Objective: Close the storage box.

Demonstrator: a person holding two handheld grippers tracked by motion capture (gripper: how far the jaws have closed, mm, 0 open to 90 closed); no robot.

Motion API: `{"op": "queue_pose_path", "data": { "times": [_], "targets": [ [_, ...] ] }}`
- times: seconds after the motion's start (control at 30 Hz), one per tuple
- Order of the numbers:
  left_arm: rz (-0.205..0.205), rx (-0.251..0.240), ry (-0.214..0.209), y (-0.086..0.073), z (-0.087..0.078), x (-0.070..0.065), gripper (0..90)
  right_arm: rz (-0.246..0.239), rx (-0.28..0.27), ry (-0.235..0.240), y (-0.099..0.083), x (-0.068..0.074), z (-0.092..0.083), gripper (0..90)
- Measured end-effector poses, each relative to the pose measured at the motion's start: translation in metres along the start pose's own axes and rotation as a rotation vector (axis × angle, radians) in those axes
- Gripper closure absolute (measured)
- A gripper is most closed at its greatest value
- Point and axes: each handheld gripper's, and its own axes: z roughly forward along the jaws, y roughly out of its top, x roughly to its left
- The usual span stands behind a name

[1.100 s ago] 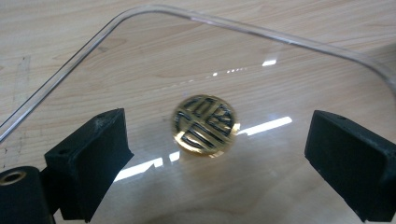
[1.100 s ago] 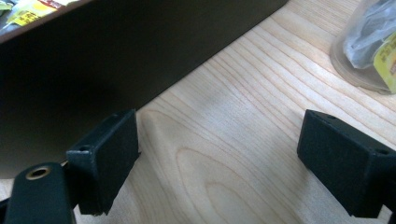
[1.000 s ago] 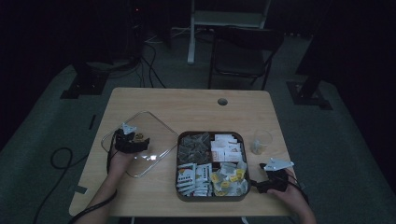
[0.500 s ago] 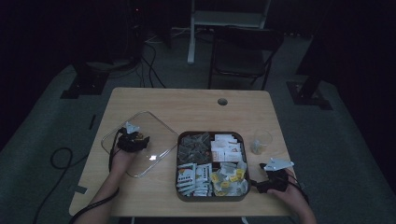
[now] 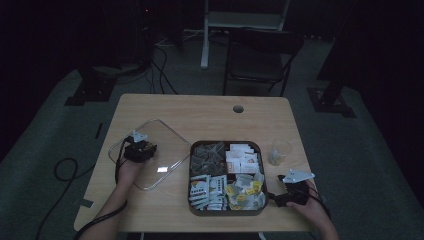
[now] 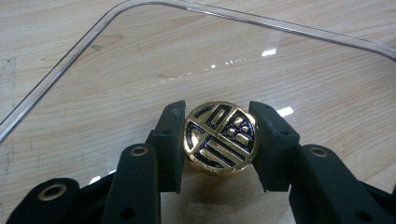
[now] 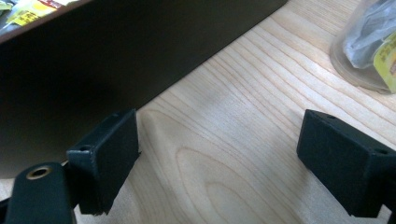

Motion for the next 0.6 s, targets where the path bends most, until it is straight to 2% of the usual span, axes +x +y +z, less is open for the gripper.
{"op": "queue_pose_path", "data": {
  "times": [0.17,0.33,0.47,0.6],
  "targets": [
    [0.003,0.006,0.004,0.002,0.0,0.0,59.8,0.001,0.001,0.0,0.0,0.0,0.0,12.2],
    [-0.004,-0.006,0.04,0.004,-0.003,0.003,59.9,0.001,0.001,0.0,0.0,0.0,0.0,12.2],
    [-0.014,-0.008,0.032,0.01,-0.013,0.01,60.0,0.001,0.0,0.0,0.0,0.0,0.0,12.3],
    [-0.011,-0.034,0.036,0.017,-0.026,0.013,60.0,0.002,0.0,-0.001,0.0,0.0,0.0,12.3]
  ]
}}
